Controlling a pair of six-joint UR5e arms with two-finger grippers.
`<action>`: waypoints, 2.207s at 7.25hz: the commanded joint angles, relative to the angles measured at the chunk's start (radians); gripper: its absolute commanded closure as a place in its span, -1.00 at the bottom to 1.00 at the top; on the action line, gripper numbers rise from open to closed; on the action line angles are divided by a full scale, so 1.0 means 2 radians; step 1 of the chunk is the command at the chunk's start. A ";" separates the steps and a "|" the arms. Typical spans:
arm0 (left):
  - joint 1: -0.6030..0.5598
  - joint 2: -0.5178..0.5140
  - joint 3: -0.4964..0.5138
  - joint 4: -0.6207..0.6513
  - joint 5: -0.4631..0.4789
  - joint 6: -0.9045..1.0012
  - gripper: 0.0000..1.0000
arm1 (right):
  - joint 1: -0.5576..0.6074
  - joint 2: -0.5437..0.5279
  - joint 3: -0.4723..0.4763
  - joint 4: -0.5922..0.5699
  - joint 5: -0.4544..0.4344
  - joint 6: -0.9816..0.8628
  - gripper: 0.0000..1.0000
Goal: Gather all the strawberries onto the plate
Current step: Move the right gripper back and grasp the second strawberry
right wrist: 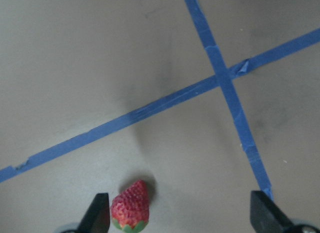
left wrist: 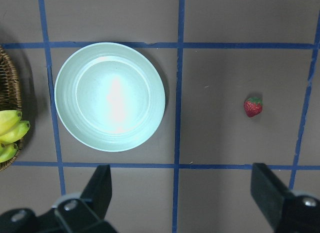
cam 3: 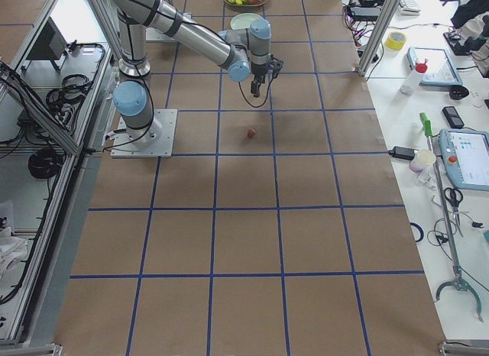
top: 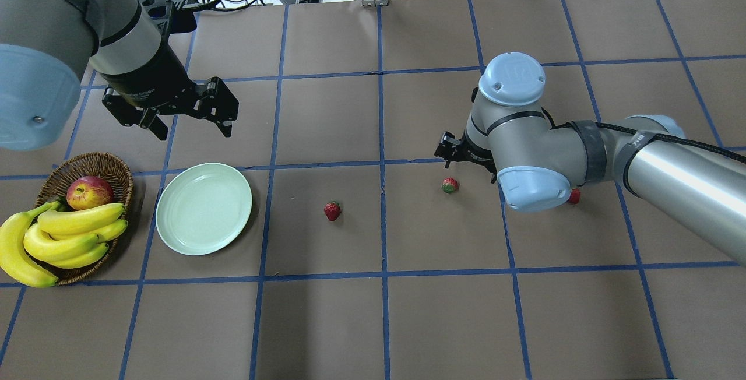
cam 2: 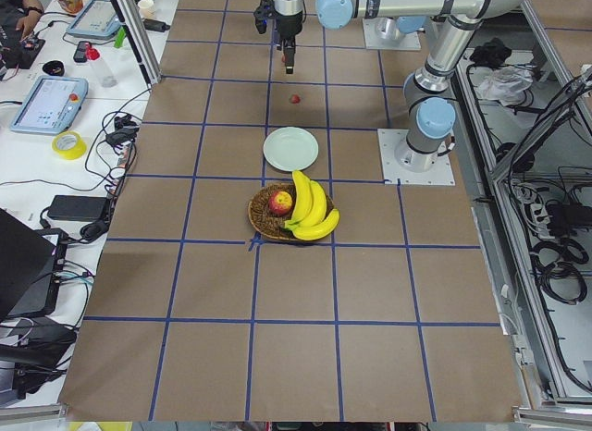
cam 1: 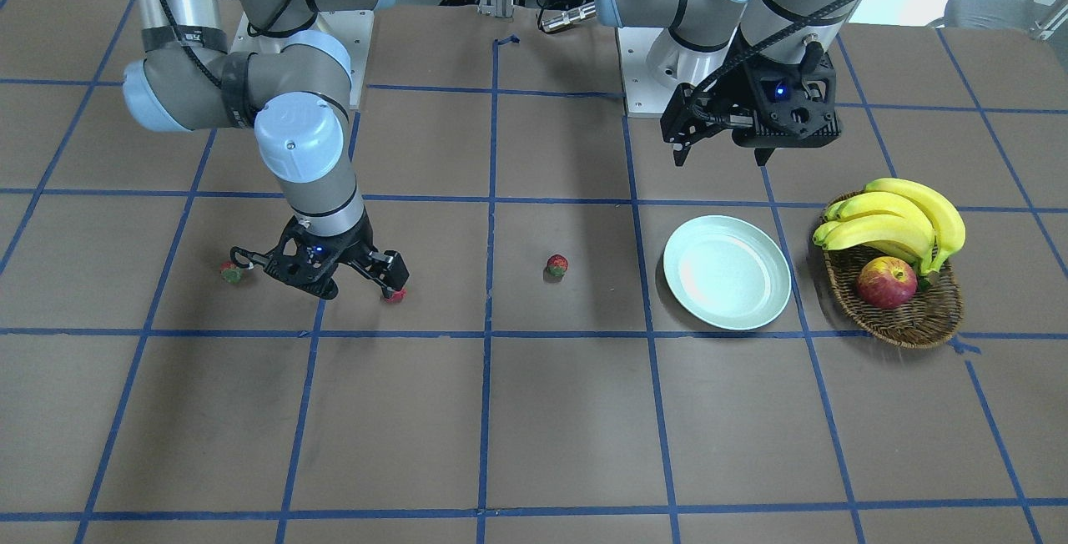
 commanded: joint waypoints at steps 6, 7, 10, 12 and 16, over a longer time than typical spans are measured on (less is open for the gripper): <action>0.000 -0.005 -0.001 -0.001 -0.003 -0.006 -1.00 | 0.006 0.034 -0.003 -0.017 0.080 0.130 -0.68; 0.000 -0.004 -0.001 -0.001 -0.001 -0.006 -1.00 | 0.006 0.043 -0.003 -0.018 0.080 0.130 -0.55; 0.000 -0.002 -0.001 -0.005 -0.002 -0.007 -1.00 | 0.006 0.047 -0.003 -0.019 0.080 0.124 0.42; 0.000 -0.003 -0.001 -0.005 0.000 -0.006 -1.00 | 0.007 0.041 -0.004 -0.018 0.080 0.101 0.87; 0.001 -0.003 -0.001 -0.005 -0.002 -0.006 -1.00 | 0.149 0.038 -0.033 -0.016 0.081 0.160 1.00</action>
